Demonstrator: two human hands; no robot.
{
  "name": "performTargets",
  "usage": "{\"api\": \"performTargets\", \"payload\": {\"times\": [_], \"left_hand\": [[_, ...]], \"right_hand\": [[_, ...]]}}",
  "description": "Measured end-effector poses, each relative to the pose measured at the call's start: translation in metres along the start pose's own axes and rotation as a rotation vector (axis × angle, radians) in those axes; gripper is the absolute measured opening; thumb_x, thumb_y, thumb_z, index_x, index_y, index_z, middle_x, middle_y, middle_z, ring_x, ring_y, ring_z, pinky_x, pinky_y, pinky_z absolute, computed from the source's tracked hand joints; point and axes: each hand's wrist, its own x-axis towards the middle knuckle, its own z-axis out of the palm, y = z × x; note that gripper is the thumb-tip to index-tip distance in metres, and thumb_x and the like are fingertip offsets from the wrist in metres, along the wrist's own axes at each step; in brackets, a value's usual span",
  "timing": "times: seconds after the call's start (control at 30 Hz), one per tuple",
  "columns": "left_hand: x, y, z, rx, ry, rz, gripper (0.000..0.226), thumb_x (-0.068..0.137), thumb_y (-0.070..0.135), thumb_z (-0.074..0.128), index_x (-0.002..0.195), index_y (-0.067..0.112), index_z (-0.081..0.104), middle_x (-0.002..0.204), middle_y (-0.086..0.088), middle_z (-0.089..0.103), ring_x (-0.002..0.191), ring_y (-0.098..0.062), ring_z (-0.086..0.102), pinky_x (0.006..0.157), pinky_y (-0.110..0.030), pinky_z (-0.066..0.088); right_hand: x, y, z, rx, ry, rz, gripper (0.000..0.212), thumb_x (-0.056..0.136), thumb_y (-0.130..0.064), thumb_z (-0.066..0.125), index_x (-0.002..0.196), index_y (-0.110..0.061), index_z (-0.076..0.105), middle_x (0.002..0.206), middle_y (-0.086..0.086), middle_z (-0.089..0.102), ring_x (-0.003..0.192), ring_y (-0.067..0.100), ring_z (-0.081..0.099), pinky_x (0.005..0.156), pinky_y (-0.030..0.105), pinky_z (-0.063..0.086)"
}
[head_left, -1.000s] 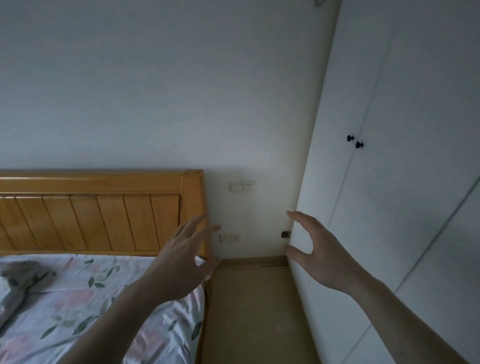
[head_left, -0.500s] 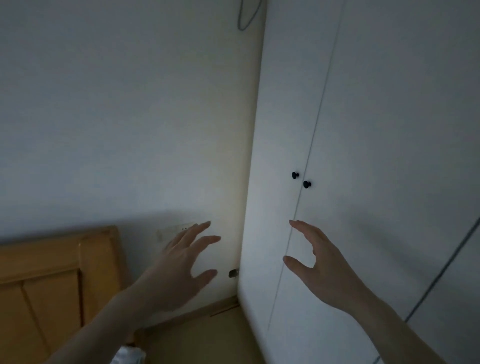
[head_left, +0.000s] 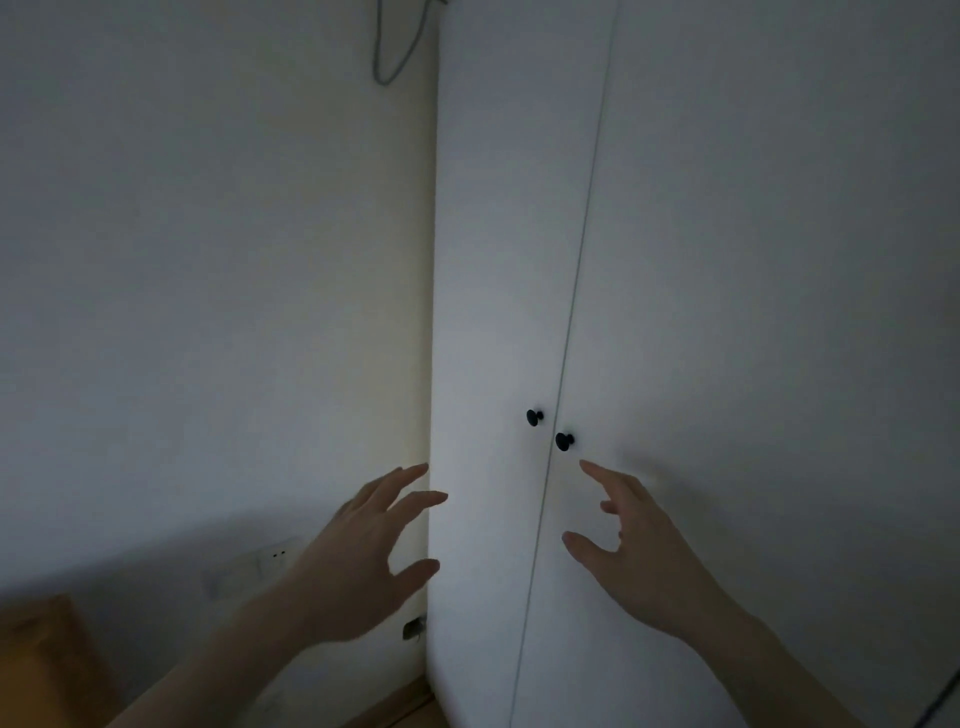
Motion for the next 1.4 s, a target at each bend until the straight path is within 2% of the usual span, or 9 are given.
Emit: {"api": "performTargets", "payload": {"times": [0.2, 0.3, 0.53, 0.63, 0.8, 0.9, 1.13, 1.27, 1.4], "left_hand": [[0.053, -0.038, 0.015, -0.042, 0.002, 0.147, 0.065, 0.091, 0.060, 0.057, 0.149, 0.049, 0.030, 0.163, 0.028, 0.007, 0.151, 0.000, 0.010, 0.120, -0.027, 0.018], [0.077, -0.066, 0.016, -0.065, -0.002, 0.218, 0.064, 0.091, 0.059, 0.058, 0.149, 0.048, 0.031, 0.163, 0.029, 0.010, 0.151, 0.000, 0.011, 0.120, -0.029, 0.021], [0.127, -0.137, 0.010, -0.134, -0.017, 0.339, 0.064, 0.089, 0.058, 0.060, 0.147, 0.050, 0.033, 0.160, 0.033, 0.013, 0.148, 0.004, 0.017, 0.119, -0.030, 0.028], [0.143, -0.155, 0.015, -0.167, -0.035, 0.388, 0.063, 0.090, 0.057, 0.060, 0.147, 0.050, 0.034, 0.159, 0.034, 0.014, 0.148, 0.004, 0.018, 0.118, -0.030, 0.029], [0.152, -0.168, 0.026, -0.211, -0.109, 0.453, 0.061, 0.091, 0.056, 0.061, 0.146, 0.050, 0.035, 0.156, 0.036, 0.015, 0.145, 0.009, 0.019, 0.116, -0.024, 0.025], [0.153, -0.170, 0.028, -0.220, -0.166, 0.474, 0.061, 0.092, 0.055, 0.060, 0.147, 0.049, 0.035, 0.156, 0.036, 0.016, 0.142, 0.009, 0.022, 0.113, -0.021, 0.027], [0.156, -0.178, 0.026, -0.243, -0.194, 0.493, 0.061, 0.092, 0.054, 0.061, 0.147, 0.047, 0.037, 0.156, 0.031, 0.024, 0.143, 0.003, 0.028, 0.116, -0.027, 0.032], [0.158, -0.177, 0.021, -0.249, -0.204, 0.534, 0.060, 0.092, 0.054, 0.061, 0.147, 0.045, 0.038, 0.155, 0.032, 0.024, 0.143, 0.003, 0.027, 0.116, -0.027, 0.031], [0.163, -0.175, 0.019, -0.275, -0.185, 0.574, 0.060, 0.092, 0.053, 0.063, 0.147, 0.044, 0.041, 0.156, 0.027, 0.029, 0.142, -0.002, 0.032, 0.113, -0.026, 0.033]], "right_hand": [[0.035, -0.001, 0.009, -0.052, 0.048, 0.066, 0.074, 0.091, -0.045, 0.069, 0.153, -0.048, 0.028, 0.140, -0.028, 0.034, 0.118, -0.002, 0.053, 0.100, 0.031, 0.051], [0.056, -0.006, 0.022, -0.094, 0.100, 0.118, 0.073, 0.090, -0.046, 0.070, 0.151, -0.050, 0.029, 0.139, -0.028, 0.034, 0.113, -0.001, 0.055, 0.095, 0.032, 0.054], [0.103, -0.026, 0.057, -0.213, 0.202, 0.307, 0.074, 0.090, -0.044, 0.069, 0.154, -0.037, 0.032, 0.131, -0.023, 0.037, 0.104, 0.008, 0.058, 0.091, 0.031, 0.052], [0.115, -0.029, 0.069, -0.282, 0.257, 0.395, 0.064, 0.090, -0.043, 0.068, 0.147, -0.032, 0.043, 0.136, -0.017, 0.041, 0.100, 0.011, 0.061, 0.091, 0.034, 0.053], [0.124, -0.036, 0.086, -0.387, 0.349, 0.482, 0.050, 0.090, -0.037, 0.067, 0.137, -0.025, 0.054, 0.132, -0.008, 0.043, 0.095, 0.021, 0.065, 0.089, 0.036, 0.054], [0.126, -0.043, 0.088, -0.423, 0.344, 0.542, 0.051, 0.093, -0.034, 0.065, 0.141, -0.025, 0.051, 0.139, -0.004, 0.043, 0.105, 0.026, 0.064, 0.093, 0.037, 0.051], [0.128, -0.065, 0.086, -0.440, 0.285, 0.605, 0.048, 0.090, -0.027, 0.064, 0.137, -0.022, 0.052, 0.141, -0.002, 0.048, 0.115, 0.025, 0.061, 0.099, 0.035, 0.050], [0.107, -0.090, 0.104, -0.467, 0.298, 0.578, 0.043, 0.088, -0.029, 0.063, 0.130, -0.023, 0.054, 0.135, -0.006, 0.053, 0.104, 0.023, 0.064, 0.092, 0.037, 0.054], [0.062, -0.122, 0.122, -0.452, 0.322, 0.522, 0.034, 0.087, -0.035, 0.062, 0.119, -0.031, 0.054, 0.121, -0.015, 0.058, 0.088, 0.014, 0.064, 0.080, 0.031, 0.054]]}}
